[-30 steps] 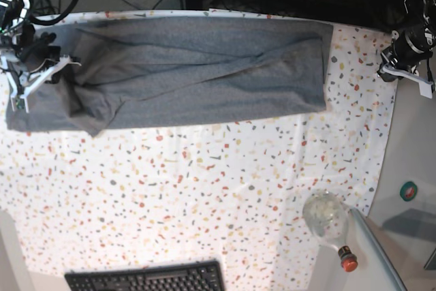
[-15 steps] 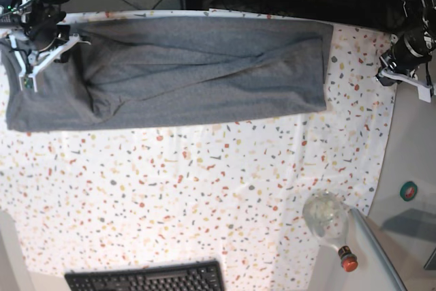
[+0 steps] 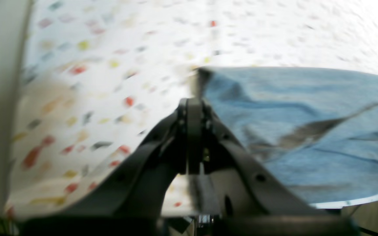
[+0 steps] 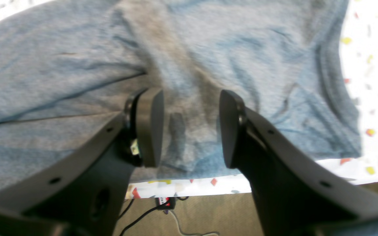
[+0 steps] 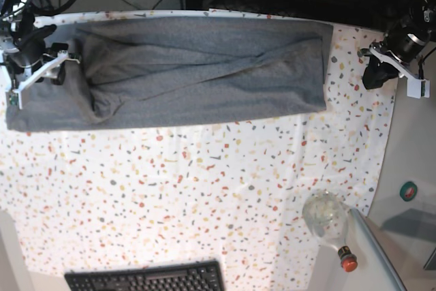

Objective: Layout the t-shirt on the table in an organized manner, then fold the t-shirt properly
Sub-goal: 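Move the right gripper to the strip end and grasp it, then lift the strip end with the left gripper and fold it toward the right gripper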

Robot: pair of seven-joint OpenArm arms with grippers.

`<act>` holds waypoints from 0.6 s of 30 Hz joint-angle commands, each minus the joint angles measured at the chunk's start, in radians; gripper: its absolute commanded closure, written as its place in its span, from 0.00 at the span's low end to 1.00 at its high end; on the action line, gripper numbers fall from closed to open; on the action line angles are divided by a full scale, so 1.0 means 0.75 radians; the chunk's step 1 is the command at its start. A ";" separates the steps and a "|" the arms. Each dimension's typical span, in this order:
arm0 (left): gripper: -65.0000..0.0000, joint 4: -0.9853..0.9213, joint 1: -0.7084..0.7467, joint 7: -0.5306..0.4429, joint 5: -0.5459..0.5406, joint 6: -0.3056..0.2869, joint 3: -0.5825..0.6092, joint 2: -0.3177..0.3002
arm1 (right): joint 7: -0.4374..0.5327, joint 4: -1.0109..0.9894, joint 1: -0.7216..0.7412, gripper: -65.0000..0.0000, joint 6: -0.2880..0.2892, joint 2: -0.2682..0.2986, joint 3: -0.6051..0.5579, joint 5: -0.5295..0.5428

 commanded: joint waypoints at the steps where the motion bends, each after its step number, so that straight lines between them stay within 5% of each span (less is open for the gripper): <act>1: 1.00 0.007 -0.010 -0.025 -0.025 -0.048 -0.002 -0.018 | 0.017 0.015 0.013 0.59 -0.002 0.007 0.002 0.004; 4: 0.40 -0.077 -0.014 -0.025 -0.025 -0.113 -0.002 -0.010 | 0.023 0.011 0.013 0.59 -0.002 0.007 -0.033 0.004; 7: 0.00 -0.208 -0.041 -0.025 -0.017 -0.113 0.000 -0.010 | 0.023 0.011 0.011 0.59 -0.002 0.007 -0.062 0.004; 13: 0.08 -0.509 -0.137 -0.031 -0.015 -0.113 0.004 -0.014 | 0.023 0.011 0.009 0.59 -0.002 0.007 -0.101 0.004; 18: 0.11 -0.564 -0.159 -0.033 -0.015 -0.113 0.166 -0.020 | 0.023 0.011 0.009 0.59 -0.002 0.007 -0.101 0.004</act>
